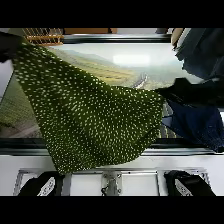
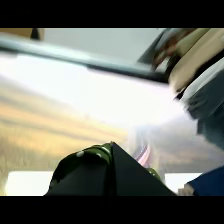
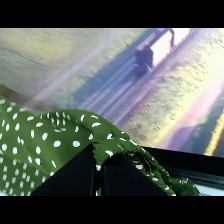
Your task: Fold the clothes and pants, and hang the long-sleeved shirts on hangers.
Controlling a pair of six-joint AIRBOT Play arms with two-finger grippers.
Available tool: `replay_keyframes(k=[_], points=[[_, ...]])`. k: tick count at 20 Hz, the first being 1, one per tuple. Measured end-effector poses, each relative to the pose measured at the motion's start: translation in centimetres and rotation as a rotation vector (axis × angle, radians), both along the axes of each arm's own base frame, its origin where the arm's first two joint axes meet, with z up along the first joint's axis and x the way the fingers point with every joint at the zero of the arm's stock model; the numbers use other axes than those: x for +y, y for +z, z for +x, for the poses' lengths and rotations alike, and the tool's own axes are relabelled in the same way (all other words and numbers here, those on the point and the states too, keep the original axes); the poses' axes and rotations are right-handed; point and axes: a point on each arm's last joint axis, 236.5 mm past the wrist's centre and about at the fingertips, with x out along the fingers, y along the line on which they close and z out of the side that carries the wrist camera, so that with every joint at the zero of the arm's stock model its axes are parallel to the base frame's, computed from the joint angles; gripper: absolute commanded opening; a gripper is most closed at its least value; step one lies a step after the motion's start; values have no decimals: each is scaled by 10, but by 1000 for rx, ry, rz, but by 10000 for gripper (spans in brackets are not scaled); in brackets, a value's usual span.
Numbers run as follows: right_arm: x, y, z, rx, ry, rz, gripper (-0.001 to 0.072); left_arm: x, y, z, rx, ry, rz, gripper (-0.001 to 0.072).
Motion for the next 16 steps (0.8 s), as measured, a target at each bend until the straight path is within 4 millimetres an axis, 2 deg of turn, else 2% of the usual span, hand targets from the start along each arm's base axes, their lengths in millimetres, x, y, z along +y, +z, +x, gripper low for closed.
replay_keyframes(k=[3,5,8,11,13,16], points=[[3,-74,43,182,26,-40,9,-6,-100,63,242,-34,-23,2],[4,-121,68,268,27,-58,9,-12,-158,87,366,-51,-33,2],[4,-170,97,324,4,-64,9,-17,-218,105,488,-62,-55,2],[-1,-184,112,313,-20,-66,10,-15,-235,105,541,-69,-79,2],[-10,-178,113,282,-23,-101,9,-10,-230,89,553,-82,-70,2],[-26,-169,95,271,-3,-183,10,-7,-228,53,569,-83,-61,2]])
